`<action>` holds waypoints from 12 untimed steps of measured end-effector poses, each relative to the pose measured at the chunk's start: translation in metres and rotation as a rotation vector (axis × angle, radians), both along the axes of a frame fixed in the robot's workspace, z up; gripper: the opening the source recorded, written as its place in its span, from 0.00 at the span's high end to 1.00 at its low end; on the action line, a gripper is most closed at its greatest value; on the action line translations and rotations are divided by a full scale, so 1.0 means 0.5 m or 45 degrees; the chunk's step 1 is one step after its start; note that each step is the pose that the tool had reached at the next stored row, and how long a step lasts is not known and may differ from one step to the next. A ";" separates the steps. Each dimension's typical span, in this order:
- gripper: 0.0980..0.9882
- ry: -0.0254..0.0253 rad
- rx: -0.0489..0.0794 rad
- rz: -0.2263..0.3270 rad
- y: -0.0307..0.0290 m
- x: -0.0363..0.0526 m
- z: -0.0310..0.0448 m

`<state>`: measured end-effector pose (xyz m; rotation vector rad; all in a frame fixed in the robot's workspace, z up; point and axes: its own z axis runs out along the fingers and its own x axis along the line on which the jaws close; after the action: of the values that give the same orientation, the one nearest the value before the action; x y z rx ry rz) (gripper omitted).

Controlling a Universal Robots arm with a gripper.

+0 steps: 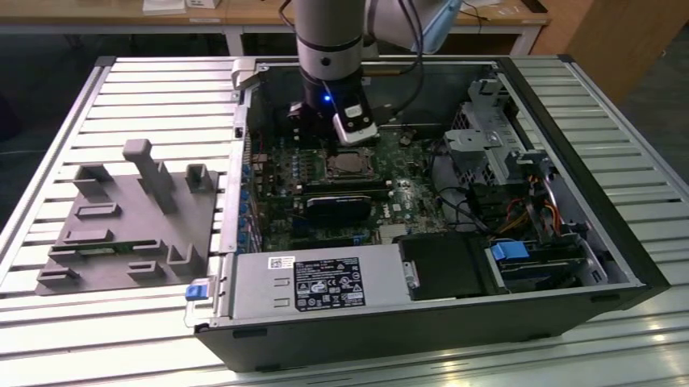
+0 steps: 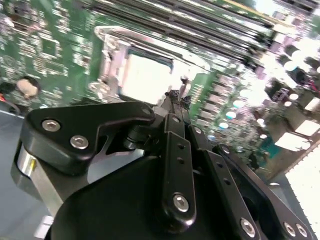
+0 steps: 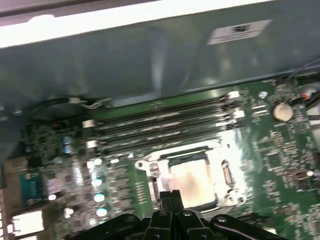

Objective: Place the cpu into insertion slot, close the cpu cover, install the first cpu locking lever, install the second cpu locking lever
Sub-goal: 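Install the first cpu locking lever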

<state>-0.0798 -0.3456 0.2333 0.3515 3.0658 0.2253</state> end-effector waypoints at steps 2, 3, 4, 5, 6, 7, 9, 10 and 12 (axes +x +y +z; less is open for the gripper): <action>1.00 -0.0040 0.000 0.000 0.000 -0.014 0.000; 1.00 -0.0057 0.000 0.000 0.000 -0.018 0.000; 1.00 -0.0072 0.000 0.000 0.000 -0.022 0.000; 1.00 -0.0078 0.000 0.000 0.000 -0.023 0.001; 1.00 -0.0082 0.000 0.000 0.000 -0.023 0.004; 1.00 -0.0086 0.000 0.000 0.000 -0.023 0.008; 1.00 -0.0092 0.000 0.000 0.000 -0.023 0.020; 1.00 -0.0094 0.000 0.000 0.000 -0.023 0.027; 1.00 -0.0102 0.000 0.000 0.000 -0.023 0.038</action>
<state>-0.0912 -0.3456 0.2522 0.3500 3.0579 0.2262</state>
